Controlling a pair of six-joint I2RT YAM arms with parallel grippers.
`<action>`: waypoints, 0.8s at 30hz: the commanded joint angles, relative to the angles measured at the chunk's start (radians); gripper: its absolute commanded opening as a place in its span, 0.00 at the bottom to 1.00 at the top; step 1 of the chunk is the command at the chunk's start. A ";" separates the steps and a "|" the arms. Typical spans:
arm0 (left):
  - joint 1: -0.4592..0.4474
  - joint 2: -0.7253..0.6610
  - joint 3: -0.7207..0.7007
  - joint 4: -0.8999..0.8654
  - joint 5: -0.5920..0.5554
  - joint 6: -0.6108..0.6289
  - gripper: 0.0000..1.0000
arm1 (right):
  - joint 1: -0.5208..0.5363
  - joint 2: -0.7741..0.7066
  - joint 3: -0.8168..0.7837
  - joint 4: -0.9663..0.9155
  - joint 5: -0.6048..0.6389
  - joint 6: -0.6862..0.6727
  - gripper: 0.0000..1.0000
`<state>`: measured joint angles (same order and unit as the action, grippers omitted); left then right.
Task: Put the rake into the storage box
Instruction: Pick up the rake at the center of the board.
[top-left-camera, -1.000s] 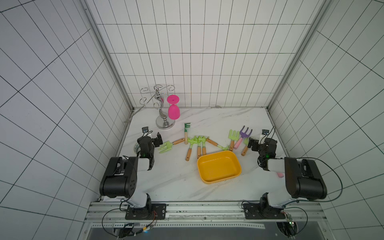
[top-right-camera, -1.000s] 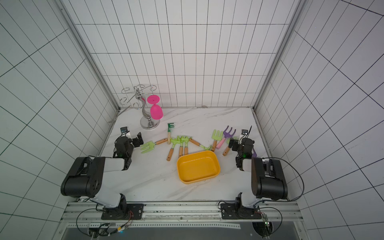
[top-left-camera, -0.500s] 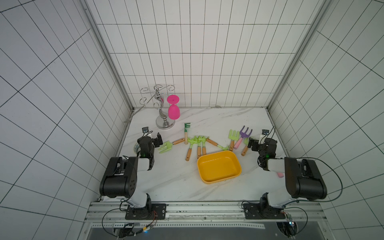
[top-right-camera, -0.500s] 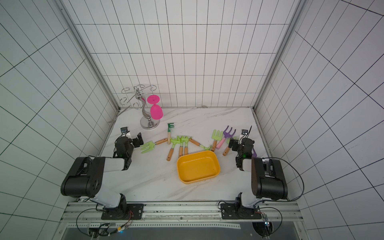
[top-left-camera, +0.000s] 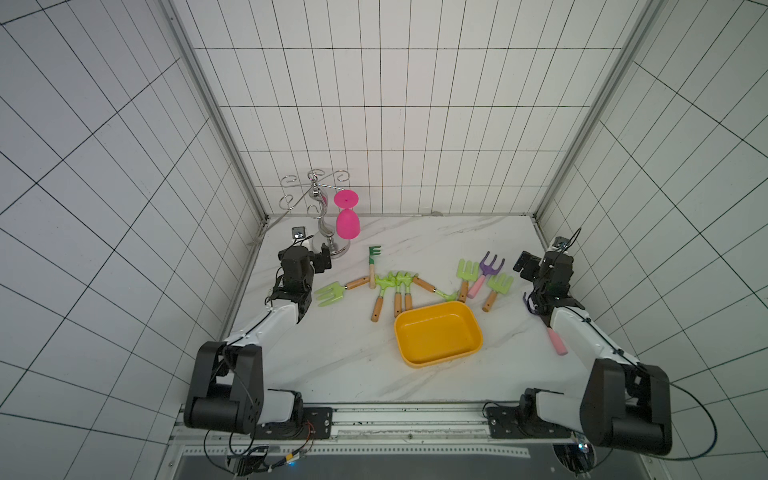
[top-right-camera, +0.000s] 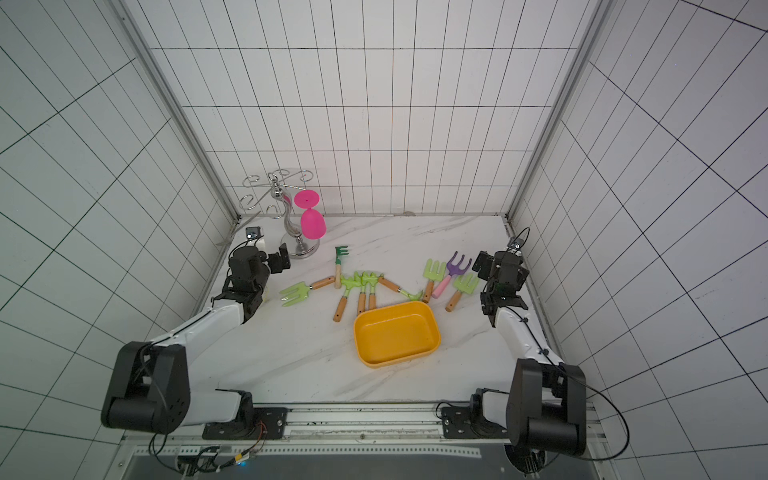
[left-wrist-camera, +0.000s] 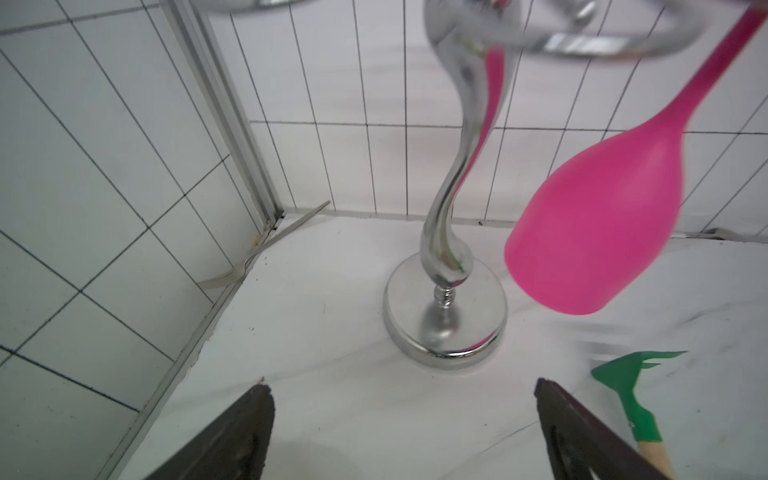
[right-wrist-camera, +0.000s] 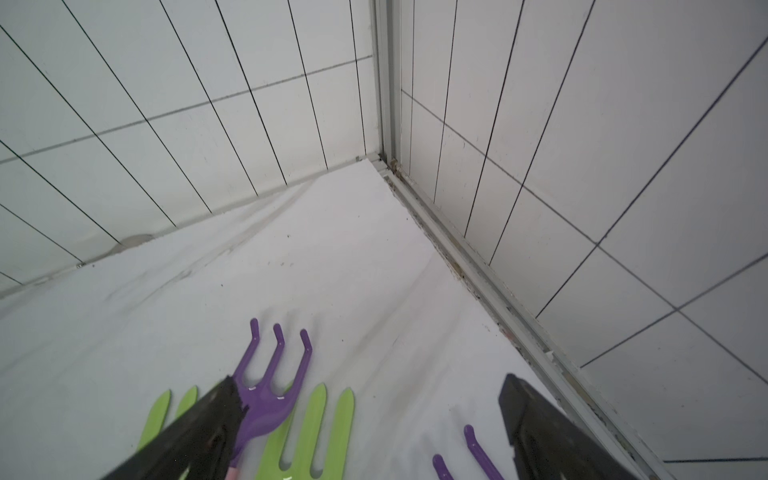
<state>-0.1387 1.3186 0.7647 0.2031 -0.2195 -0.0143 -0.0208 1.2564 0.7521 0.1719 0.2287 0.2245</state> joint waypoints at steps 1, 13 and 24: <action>-0.093 -0.086 0.066 -0.317 0.004 0.086 0.99 | -0.013 0.033 0.120 -0.417 0.010 0.113 0.99; -0.509 -0.016 0.308 -0.689 0.457 0.168 0.96 | -0.116 0.149 0.296 -0.889 -0.278 0.141 0.97; -0.628 0.283 0.450 -0.742 0.444 0.243 0.91 | 0.036 0.203 0.238 -0.854 -0.373 0.293 0.86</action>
<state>-0.7559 1.5875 1.1774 -0.5125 0.2188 0.1909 -0.0433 1.4162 0.9871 -0.6792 -0.1169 0.4606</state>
